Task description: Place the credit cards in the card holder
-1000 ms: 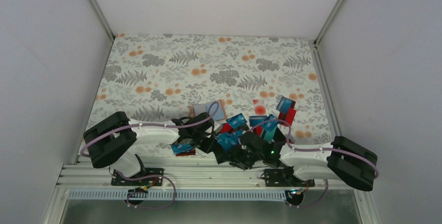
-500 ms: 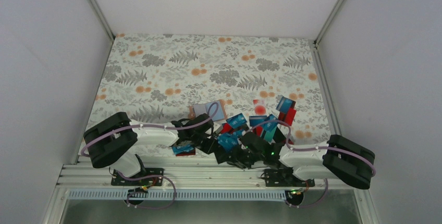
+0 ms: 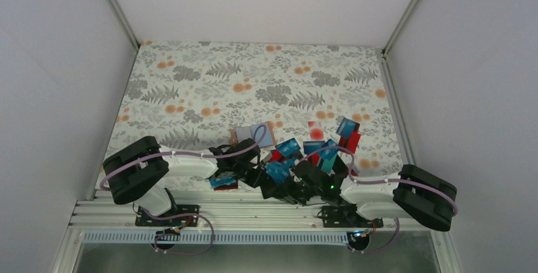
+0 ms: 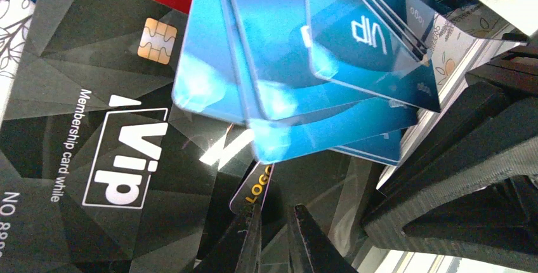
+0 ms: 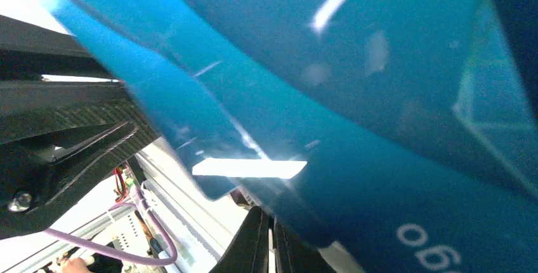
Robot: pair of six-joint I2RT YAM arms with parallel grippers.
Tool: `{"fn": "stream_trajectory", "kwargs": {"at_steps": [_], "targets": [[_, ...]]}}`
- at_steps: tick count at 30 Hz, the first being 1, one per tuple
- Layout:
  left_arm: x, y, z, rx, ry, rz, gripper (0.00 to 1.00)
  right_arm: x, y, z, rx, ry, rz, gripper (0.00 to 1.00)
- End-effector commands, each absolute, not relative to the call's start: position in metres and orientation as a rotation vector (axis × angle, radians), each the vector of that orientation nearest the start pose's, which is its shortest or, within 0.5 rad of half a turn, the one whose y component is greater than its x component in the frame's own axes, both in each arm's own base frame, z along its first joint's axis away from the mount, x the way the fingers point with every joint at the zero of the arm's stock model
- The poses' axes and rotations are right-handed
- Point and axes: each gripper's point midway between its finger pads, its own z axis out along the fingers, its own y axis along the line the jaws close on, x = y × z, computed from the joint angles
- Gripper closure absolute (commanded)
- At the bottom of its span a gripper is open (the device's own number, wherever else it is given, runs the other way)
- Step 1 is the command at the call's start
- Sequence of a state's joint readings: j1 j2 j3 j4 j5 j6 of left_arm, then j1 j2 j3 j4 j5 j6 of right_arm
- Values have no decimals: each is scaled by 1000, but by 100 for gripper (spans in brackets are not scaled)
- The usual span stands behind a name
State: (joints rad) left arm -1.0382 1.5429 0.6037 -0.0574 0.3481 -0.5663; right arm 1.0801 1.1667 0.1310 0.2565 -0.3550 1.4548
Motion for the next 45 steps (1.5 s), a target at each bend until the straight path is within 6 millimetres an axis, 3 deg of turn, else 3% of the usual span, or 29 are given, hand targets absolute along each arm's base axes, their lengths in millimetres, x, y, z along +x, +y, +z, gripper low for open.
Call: {"fn": "stream_trajectory", "kwargs": {"at_steps": [1,10,14,20,25,34,37,45], "targets": [[113,-306,3,789,2793,-869,88,81,257,15,348,2874,1305,96],[139,-315,41,719,2710,-803,87,84,241,26,402,2874,1237,96],[146,-317,48,700,2699,-770,87,83,232,32,435,2871,1236,96],[161,-318,66,649,2673,-713,87,83,228,55,430,2841,1277,96],[180,-315,94,576,2628,-647,86,93,225,79,397,2813,1229,96],[217,-287,146,386,2539,-600,78,122,240,156,151,2716,1114,96],[229,-275,175,313,2479,-621,72,141,251,192,82,2627,1139,96],[257,-246,244,167,2276,-792,52,206,269,243,-92,2358,1338,96]]}}
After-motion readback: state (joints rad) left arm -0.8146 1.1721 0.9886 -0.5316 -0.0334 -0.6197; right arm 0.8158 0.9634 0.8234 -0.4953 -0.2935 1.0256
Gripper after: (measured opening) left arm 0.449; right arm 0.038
